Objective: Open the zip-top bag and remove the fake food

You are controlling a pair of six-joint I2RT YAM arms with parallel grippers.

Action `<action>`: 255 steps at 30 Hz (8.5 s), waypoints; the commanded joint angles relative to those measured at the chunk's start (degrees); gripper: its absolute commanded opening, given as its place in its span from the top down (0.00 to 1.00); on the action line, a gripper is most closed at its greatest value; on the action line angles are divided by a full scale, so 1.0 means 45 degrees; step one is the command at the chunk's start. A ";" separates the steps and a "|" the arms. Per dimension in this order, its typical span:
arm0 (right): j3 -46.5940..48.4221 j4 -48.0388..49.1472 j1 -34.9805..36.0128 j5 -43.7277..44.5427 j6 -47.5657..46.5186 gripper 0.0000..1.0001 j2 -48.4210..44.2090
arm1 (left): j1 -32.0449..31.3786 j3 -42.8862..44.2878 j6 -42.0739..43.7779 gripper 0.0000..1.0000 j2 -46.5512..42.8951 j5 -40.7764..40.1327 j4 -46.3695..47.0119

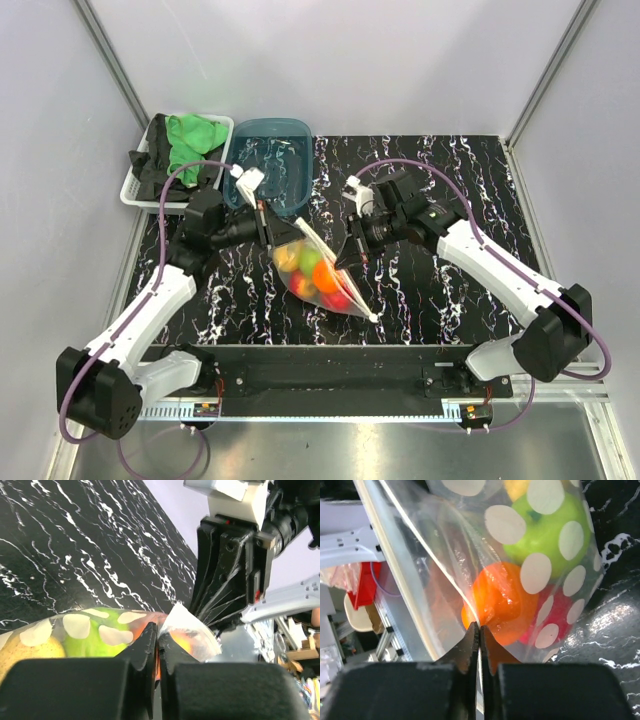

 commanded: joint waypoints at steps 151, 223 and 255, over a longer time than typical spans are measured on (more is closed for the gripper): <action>0.1812 -0.6342 0.0059 0.6846 0.1530 1.00 -0.3916 | 0.0018 0.8719 0.5139 0.71 1.2266 -1.1593 -0.0874; 0.0034 -0.6010 0.0040 0.5478 0.3152 1.00 -0.5088 | -1.0393 0.3054 0.2384 0.38 0.5899 -0.7200 -0.2378; -0.1138 -0.5561 0.0040 0.5302 0.3347 1.00 -0.5615 | -1.1115 0.2586 0.3888 0.67 0.6194 -0.8664 -0.3473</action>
